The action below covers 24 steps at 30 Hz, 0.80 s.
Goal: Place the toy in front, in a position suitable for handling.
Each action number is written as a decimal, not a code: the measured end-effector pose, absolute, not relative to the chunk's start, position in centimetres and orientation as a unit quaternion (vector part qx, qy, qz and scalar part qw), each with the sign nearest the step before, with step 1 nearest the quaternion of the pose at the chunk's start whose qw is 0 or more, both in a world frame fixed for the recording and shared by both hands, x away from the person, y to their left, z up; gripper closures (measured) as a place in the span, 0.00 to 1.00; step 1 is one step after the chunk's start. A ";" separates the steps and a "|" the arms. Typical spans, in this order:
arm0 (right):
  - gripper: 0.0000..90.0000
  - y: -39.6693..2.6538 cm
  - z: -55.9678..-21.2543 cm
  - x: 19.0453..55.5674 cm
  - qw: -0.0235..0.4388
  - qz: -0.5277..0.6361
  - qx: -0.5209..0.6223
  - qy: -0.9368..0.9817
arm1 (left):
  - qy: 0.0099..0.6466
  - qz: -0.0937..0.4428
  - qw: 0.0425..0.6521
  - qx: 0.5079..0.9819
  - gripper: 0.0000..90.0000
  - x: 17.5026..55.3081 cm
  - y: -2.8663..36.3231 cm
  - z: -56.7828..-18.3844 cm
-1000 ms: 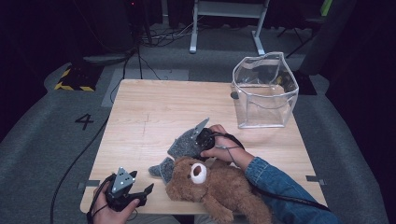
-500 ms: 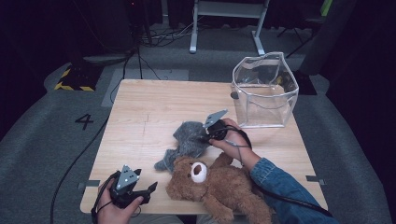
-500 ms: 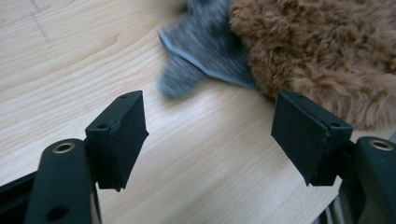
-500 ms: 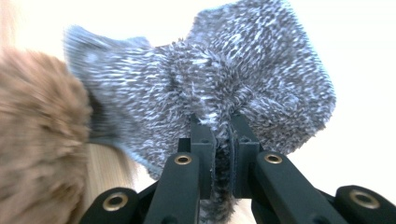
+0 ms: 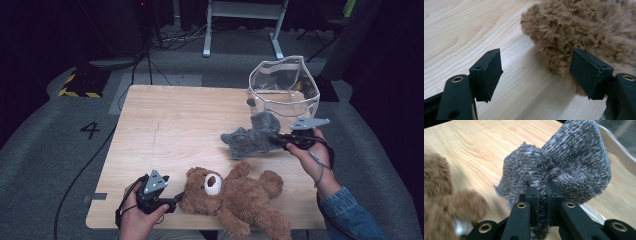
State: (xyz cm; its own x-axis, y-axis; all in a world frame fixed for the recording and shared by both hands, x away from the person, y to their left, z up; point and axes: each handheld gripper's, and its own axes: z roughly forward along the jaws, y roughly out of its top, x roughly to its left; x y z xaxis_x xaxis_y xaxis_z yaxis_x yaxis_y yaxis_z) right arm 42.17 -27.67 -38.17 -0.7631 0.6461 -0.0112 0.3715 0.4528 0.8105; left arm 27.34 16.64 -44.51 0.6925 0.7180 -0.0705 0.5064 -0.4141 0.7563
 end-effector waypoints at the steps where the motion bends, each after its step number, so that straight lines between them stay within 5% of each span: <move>1: 0.93 -28.9 -38.4 41.3 0.168 0.428 0.315 0.831 | 0.367 0.132 0.398 0.831 0.29 27.4 16.5 -44.5; 10: 0.90 -35.8 -42.5 35.6 0.171 0.405 0.398 0.805 | 0.324 0.128 0.411 0.842 0.23 27.3 16.0 -43.6; 11: 0.73 -37.0 -43.6 34.7 0.177 0.383 0.420 0.804 | 0.318 0.127 0.415 0.843 0.23 27.3 15.9 -43.5; 12: 0.73 -37.0 -43.6 34.7 0.177 0.383 0.420 0.804 | 0.315 0.122 0.417 0.844 0.23 27.2 15.8 -43.4; 14: 0.41 -37.7 -44.1 33.9 0.212 0.363 0.433 0.797 | 0.305 0.111 0.415 0.850 0.22 27.1 15.4 -43.5; 17: 0.28 -37.9 -43.2 32.0 0.252 0.388 0.431 0.775 | 0.291 0.101 0.406 0.860 0.21 27.1 14.8 -43.7; 24: 0.34 -32.4 -44.3 28.8 0.096 0.446 0.335 0.824 | 0.276 0.075 0.398 0.872 0.20 27.6 14.0 -44.4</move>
